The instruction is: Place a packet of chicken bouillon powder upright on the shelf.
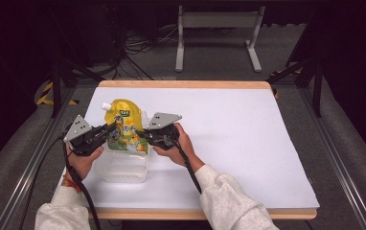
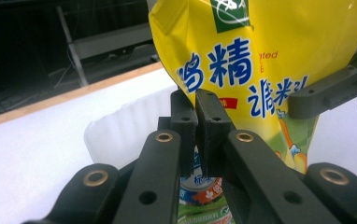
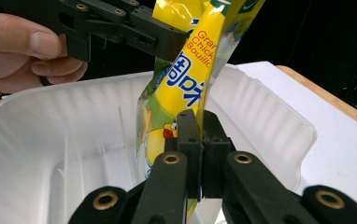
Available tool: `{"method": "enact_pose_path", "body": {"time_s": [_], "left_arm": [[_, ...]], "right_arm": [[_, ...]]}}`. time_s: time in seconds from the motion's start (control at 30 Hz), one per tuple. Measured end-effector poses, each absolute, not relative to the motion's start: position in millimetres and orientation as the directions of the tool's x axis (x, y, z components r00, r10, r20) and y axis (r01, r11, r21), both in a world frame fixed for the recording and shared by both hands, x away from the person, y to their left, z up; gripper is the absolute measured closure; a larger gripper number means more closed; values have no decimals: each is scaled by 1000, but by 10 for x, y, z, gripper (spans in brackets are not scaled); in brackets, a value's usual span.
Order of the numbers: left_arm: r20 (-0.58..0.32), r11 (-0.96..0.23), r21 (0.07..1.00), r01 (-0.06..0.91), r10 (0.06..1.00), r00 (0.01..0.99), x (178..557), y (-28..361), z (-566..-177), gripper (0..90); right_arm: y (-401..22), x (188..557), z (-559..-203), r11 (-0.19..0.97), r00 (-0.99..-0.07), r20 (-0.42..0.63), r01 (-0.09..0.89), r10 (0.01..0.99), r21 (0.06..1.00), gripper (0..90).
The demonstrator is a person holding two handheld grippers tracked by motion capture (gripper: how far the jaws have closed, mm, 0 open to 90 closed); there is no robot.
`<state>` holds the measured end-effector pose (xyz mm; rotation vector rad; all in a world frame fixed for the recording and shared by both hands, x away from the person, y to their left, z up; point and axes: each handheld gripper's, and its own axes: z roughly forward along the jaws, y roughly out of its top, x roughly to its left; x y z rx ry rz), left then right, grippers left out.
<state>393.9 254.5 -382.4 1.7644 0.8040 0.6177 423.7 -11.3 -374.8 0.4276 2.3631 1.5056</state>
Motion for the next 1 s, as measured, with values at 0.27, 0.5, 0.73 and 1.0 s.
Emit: {"method": "enact_pose_path", "body": {"time_s": [0.27, 0.5, 0.73, 1.0], "left_arm": [[38, -265, 928, 261, 765, 642, 3948, 2539, -3881, 875], [43, -278, 922, 269, 764, 644, 3943, 2540, -3916, 875], [39, -275, 923, 268, 762, 647, 3936, 2537, -3940, 874], [59, -281, 923, 264, 779, 624, 3913, 2524, -3961, 860]], "right_arm": [[-95, 4236, -3853, 410, -912, -70, 112, 404, 905, 885], [-81, 4240, -3911, 411, -910, -66, 120, 410, 904, 886], [-99, 4234, -3964, 387, -906, -46, 133, 421, 912, 885], [-94, 4223, -3983, 382, -898, -48, 137, 438, 914, 882]]}}
